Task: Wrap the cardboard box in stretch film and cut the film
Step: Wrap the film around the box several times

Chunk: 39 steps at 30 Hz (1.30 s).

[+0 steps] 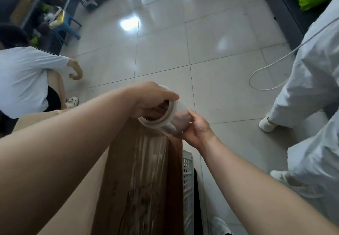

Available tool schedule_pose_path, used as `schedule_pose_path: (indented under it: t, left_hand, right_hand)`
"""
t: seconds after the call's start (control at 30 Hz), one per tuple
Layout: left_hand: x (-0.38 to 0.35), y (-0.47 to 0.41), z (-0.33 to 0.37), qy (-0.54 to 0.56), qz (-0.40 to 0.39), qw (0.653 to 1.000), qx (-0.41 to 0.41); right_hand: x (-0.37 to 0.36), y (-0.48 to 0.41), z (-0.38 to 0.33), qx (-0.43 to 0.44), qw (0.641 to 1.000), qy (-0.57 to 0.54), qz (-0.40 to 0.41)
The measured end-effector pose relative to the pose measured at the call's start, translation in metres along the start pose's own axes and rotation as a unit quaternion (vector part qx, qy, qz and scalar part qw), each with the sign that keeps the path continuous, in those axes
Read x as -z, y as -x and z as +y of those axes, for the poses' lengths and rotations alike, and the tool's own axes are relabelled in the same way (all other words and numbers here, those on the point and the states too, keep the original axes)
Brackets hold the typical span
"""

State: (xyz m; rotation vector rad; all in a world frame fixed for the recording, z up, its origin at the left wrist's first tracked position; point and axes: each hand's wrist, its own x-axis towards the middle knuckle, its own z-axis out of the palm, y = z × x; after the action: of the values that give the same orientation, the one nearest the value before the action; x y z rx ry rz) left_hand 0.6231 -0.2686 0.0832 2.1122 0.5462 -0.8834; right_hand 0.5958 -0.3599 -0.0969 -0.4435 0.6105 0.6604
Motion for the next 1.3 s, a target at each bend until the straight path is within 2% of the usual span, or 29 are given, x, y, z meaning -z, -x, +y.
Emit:
schedule_pose_path:
  t: [0.07, 0.13, 0.2, 0.4, 0.47, 0.57, 0.67, 0.77, 0.87, 0.97, 1.1, 1.17, 1.23, 1.3]
  left_hand:
    - [0.002, -0.006, 0.002, -0.068, 0.022, 0.997, -0.015]
    - [0.008, -0.010, 0.005, -0.190, 0.050, 0.980, -0.036]
    - [0.016, -0.005, 0.009, -0.270, 0.045, 0.961, -0.047]
    - [0.036, -0.005, 0.014, -0.393, 0.029, 0.918, -0.035]
    - [0.041, -0.009, 0.016, -0.336, 0.034, 0.941, -0.019]
    - [0.049, -0.015, 0.018, -0.119, 0.052, 0.991, 0.016]
    - [0.058, -0.027, 0.015, 0.042, 0.081, 0.992, 0.086]
    - [0.062, -0.031, 0.013, 0.096, 0.105, 0.984, 0.112]
    - [0.064, -0.034, 0.007, 0.076, 0.144, 0.982, 0.094]
    - [0.071, -0.036, 0.005, -0.068, 0.177, 0.981, 0.040]
    - [0.089, -0.035, 0.000, -0.234, 0.158, 0.959, 0.034]
    - [0.098, -0.036, -0.004, -0.272, 0.142, 0.951, 0.044]
    - [0.106, -0.036, -0.007, -0.205, 0.142, 0.968, 0.037]
    - [0.115, -0.035, -0.009, -0.050, 0.139, 0.988, 0.050]
  right_hand:
    - [0.000, -0.010, -0.005, -0.010, 0.999, 0.036, 0.011]
    - [-0.004, -0.019, -0.011, -0.025, 0.997, 0.075, 0.022]
    - [-0.009, -0.024, -0.016, -0.036, 0.996, 0.077, 0.015]
    - [-0.031, -0.038, -0.038, -0.065, 0.993, 0.100, -0.014]
    - [-0.038, -0.043, -0.042, -0.074, 0.991, 0.109, -0.018]
    - [-0.044, -0.052, -0.044, -0.084, 0.990, 0.107, -0.025]
    - [-0.047, -0.060, -0.040, -0.089, 0.991, 0.093, -0.036]
    - [-0.052, -0.065, -0.036, -0.096, 0.989, 0.094, -0.055]
    - [-0.062, -0.072, -0.032, -0.095, 0.985, 0.135, -0.040]
    - [-0.072, -0.081, -0.034, -0.083, 0.982, 0.168, -0.013]
    - [-0.090, -0.092, -0.031, -0.088, 0.984, 0.157, -0.007]
    - [-0.096, -0.101, -0.026, -0.085, 0.986, 0.144, 0.004]
    - [-0.099, -0.107, -0.022, -0.091, 0.985, 0.144, -0.006]
    - [-0.102, -0.112, -0.019, -0.089, 0.985, 0.143, -0.027]
